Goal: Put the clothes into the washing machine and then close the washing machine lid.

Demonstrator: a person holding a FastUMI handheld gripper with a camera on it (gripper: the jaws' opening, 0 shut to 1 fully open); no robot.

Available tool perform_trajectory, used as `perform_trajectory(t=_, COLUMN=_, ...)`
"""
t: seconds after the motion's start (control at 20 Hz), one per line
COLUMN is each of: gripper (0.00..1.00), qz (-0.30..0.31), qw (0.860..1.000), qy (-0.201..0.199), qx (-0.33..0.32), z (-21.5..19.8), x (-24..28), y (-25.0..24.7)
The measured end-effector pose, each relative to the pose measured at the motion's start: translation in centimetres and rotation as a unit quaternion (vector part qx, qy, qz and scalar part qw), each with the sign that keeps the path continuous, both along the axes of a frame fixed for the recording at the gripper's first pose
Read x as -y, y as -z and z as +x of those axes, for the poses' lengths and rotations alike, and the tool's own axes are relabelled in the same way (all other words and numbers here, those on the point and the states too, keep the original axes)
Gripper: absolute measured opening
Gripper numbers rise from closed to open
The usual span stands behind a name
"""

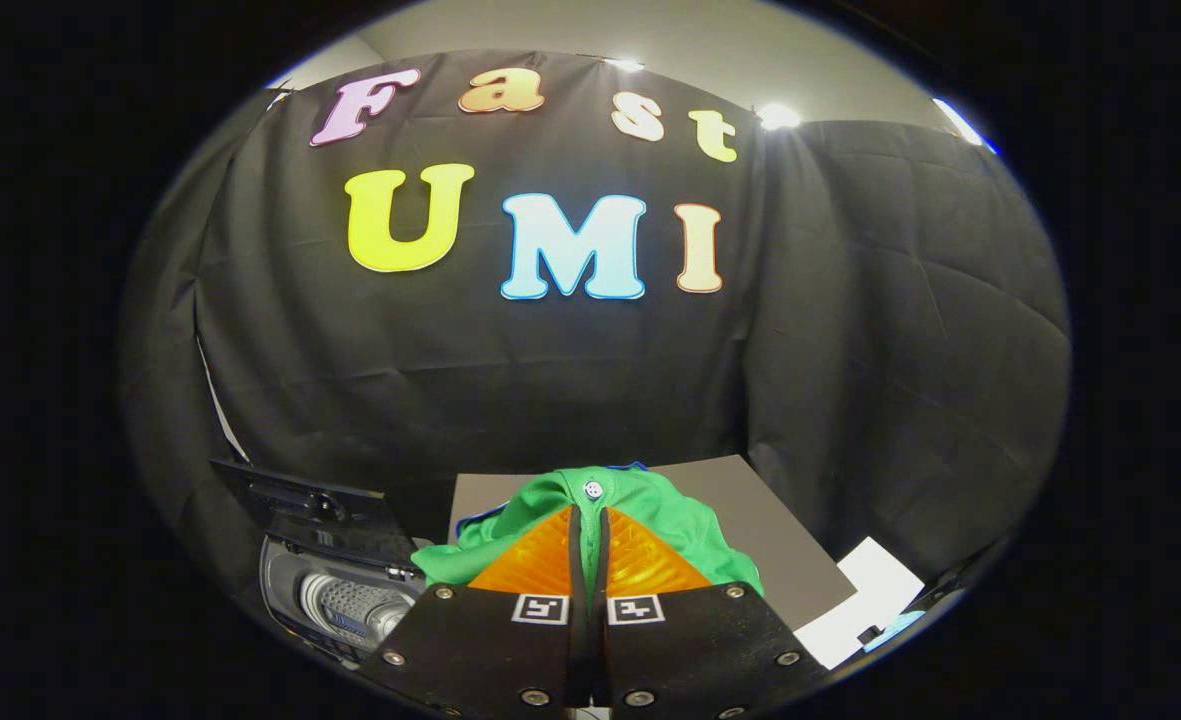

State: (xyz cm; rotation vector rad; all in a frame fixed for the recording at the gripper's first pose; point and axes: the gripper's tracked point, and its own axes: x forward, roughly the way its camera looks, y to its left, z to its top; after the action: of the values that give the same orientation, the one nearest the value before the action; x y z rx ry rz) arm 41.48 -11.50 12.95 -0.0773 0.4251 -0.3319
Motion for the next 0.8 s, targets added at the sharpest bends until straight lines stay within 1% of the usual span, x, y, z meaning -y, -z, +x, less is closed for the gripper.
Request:
perform_trajectory(t=0.2, gripper=0.0, qz=0.004, qw=1.0, qy=0.014, qx=-0.004, z=-0.8, x=-3.7, y=0.0)
perform_trajectory(t=0.3, gripper=0.0, qz=0.008, qw=1.0, qy=0.01, qx=0.0, z=-0.7, x=-6.4, y=-0.4)
perform_trajectory(t=0.5, gripper=0.0, qz=0.022, qw=1.0, qy=0.0, qx=0.003, z=-0.9, x=-11.8, y=-0.2)
perform_trajectory(t=0.8, gripper=0.0, qz=0.027, qw=0.999, qy=-0.032, qx=0.004, z=-0.7, x=-19.9, y=-0.1)
